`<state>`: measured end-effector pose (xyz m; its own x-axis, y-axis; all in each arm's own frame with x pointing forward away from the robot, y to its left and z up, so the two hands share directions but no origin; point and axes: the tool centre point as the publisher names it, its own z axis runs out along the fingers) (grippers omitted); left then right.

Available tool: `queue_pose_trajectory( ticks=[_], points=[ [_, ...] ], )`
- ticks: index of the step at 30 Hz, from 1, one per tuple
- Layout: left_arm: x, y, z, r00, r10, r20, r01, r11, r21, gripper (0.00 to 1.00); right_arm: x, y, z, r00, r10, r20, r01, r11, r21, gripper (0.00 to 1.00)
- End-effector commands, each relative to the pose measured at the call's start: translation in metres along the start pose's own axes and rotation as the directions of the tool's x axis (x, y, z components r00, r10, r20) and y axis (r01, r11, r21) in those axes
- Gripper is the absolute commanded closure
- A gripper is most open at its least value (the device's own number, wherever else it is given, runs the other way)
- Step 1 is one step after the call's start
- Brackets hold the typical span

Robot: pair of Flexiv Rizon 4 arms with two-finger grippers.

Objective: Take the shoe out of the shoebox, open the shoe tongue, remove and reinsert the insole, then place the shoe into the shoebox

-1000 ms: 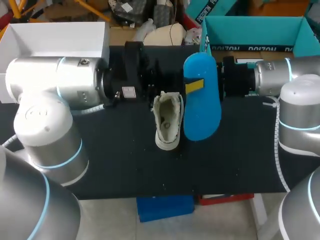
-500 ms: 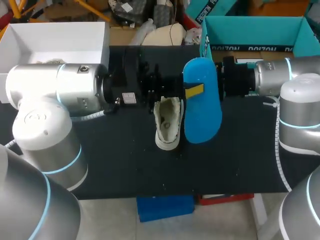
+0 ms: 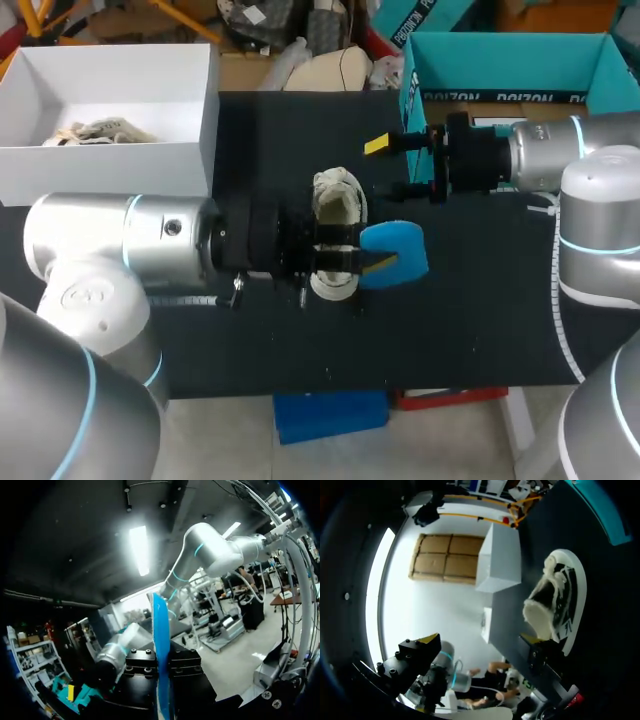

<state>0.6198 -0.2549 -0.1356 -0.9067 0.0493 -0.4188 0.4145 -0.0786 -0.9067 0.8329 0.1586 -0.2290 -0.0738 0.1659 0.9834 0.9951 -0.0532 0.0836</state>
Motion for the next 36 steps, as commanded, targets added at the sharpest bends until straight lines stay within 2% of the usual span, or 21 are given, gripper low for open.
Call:
queue_pose_trajectory(
  ticks=[1, 21, 22, 24, 26, 28, 31, 36],
  points=[
    [0.021, 0.020, -0.007, 0.804, 0.565, 0.186, -0.495, 0.809, -0.318, 1.00, 0.000, 0.000, 0.002, 1.000, 0.000, 0.001, 0.000, 1.000, -0.002, 0.00],
    [0.021, 0.020, -0.007, 0.804, 0.565, 0.186, -0.495, 0.809, -0.318, 1.00, 0.000, 0.000, 0.002, 1.000, 0.000, 0.001, 0.000, 1.000, -0.002, 0.00],
    [0.026, 0.020, -0.008, 0.789, 0.583, 0.196, -0.524, 0.804, -0.281, 1.00, 0.000, 0.000, 0.002, 1.000, 0.000, 0.001, 0.000, 1.000, -0.002, 0.00],
    [0.032, 0.027, -0.010, 0.777, 0.601, 0.186, -0.546, 0.791, -0.276, 1.00, 0.000, 0.000, 0.002, 1.000, 0.000, 0.001, 0.000, 1.000, -0.002, 0.00],
    [0.036, 0.035, -0.013, 0.760, 0.626, 0.174, -0.587, 0.776, -0.229, 1.00, 0.000, 0.000, 0.002, 1.000, 0.000, 0.001, 0.000, 1.000, -0.002, 0.00],
    [0.037, 0.044, -0.016, 0.727, 0.666, 0.165, -0.629, 0.743, -0.229, 1.00, 0.000, 0.000, 0.002, 1.000, 0.000, 0.001, 0.000, 1.000, -0.002, 0.00],
    [0.034, 0.056, -0.020, 0.687, 0.708, 0.163, -0.673, 0.705, -0.223, 1.00, 0.000, 0.000, 0.002, 1.000, 0.000, 0.001, 0.000, 1.000, -0.002, 0.00],
    [0.029, 0.074, -0.026, 0.616, 0.782, 0.093, -0.757, 0.620, -0.204, 1.00, 0.000, 0.000, 0.002, 1.000, 0.000, 0.001, 0.000, 1.000, -0.002, 0.00]
  ],
)
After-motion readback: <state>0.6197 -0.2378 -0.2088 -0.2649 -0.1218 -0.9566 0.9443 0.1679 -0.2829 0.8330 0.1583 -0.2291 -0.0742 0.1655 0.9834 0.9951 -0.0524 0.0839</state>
